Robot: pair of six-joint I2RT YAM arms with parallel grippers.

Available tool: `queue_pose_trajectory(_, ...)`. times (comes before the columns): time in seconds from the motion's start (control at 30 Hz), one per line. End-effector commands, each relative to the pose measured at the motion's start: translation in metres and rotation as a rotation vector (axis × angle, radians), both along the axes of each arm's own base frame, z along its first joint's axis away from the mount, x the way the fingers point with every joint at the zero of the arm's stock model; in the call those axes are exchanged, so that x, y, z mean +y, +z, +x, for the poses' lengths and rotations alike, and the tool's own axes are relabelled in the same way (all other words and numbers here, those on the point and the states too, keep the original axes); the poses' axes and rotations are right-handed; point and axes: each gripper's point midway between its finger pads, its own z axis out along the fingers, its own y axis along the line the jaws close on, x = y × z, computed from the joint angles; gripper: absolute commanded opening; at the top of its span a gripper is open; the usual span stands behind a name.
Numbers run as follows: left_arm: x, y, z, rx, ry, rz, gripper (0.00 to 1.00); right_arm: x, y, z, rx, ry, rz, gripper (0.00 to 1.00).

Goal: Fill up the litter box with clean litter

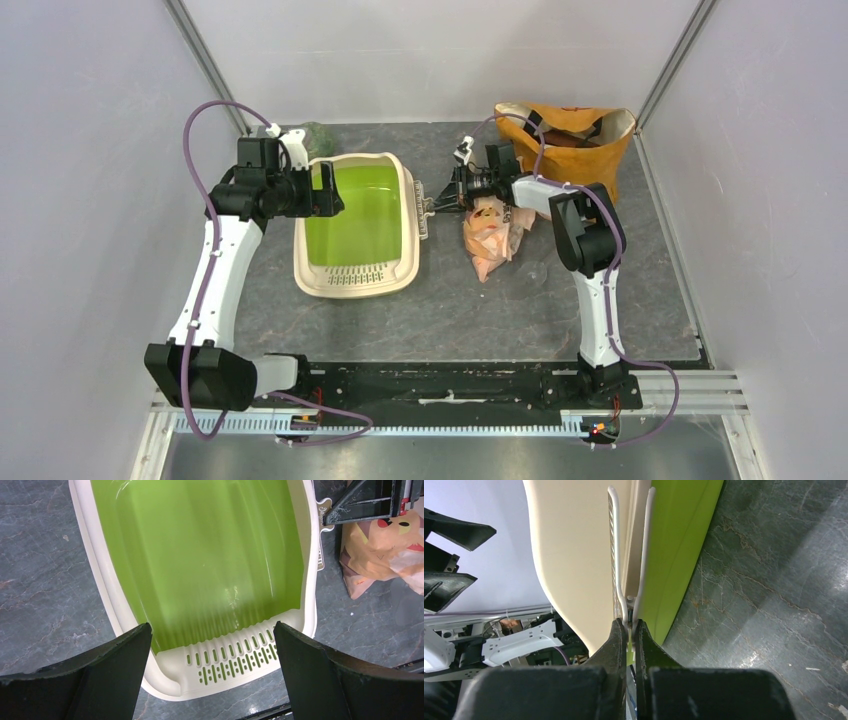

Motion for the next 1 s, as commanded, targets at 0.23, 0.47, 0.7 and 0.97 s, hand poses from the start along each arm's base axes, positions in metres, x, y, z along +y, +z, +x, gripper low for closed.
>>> queue_pose_trajectory(0.23,-0.002,0.011,0.007,-0.040,-0.005,-0.016,1.00,0.010,-0.025,-0.007,0.154,-0.006,0.027,0.00)
queue_pose_trajectory(0.47,-0.002,0.014,0.008,-0.046,-0.006,-0.016,1.00,0.016,-0.034,-0.011,0.169,0.005,0.004,0.00)
queue_pose_trajectory(0.7,-0.003,0.012,0.008,-0.043,-0.007,-0.016,1.00,0.017,-0.046,-0.015,0.197,0.010,-0.025,0.00)
queue_pose_trajectory(0.97,-0.002,0.008,0.007,-0.031,0.001,-0.017,1.00,0.029,-0.046,-0.020,0.201,0.038,-0.024,0.00)
